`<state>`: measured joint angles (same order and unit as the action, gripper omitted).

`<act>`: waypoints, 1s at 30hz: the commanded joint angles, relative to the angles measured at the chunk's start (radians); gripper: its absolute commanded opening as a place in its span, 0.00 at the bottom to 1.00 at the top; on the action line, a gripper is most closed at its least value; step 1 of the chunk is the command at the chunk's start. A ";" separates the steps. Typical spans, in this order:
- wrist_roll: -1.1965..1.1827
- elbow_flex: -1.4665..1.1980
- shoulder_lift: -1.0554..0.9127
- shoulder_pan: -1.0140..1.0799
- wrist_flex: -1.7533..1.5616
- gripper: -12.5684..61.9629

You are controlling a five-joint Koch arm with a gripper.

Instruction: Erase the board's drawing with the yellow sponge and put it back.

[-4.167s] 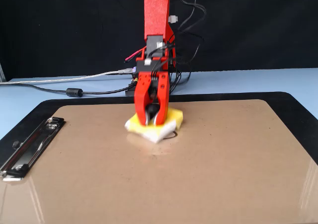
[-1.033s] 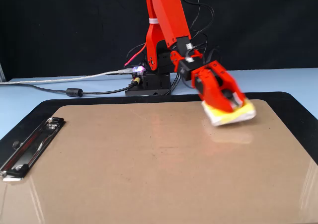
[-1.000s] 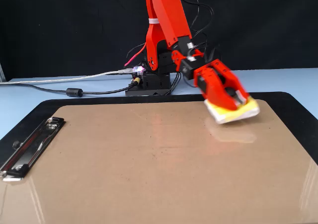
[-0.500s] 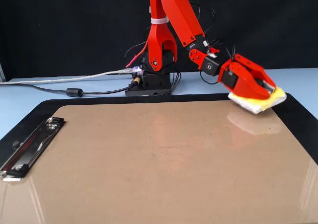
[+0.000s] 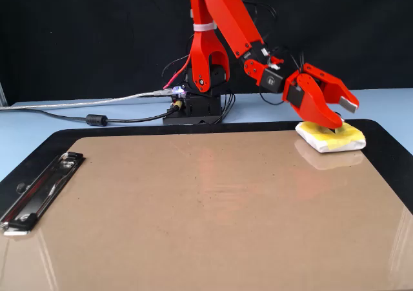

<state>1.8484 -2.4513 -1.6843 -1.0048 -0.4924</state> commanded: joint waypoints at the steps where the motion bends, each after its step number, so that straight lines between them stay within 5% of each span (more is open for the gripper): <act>1: 0.015 0.018 -0.160 0.000 0.206 0.61; 6: 0.018 0.224 -0.540 0.098 1.137 0.61; 12: -0.138 0.560 -0.572 0.463 1.994 0.61; 21: -0.543 0.356 -0.580 1.088 2.003 0.61; 30: -0.566 0.026 -0.667 1.149 1.985 0.62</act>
<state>1.2839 -2.4406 -2.3086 0.1427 1.4772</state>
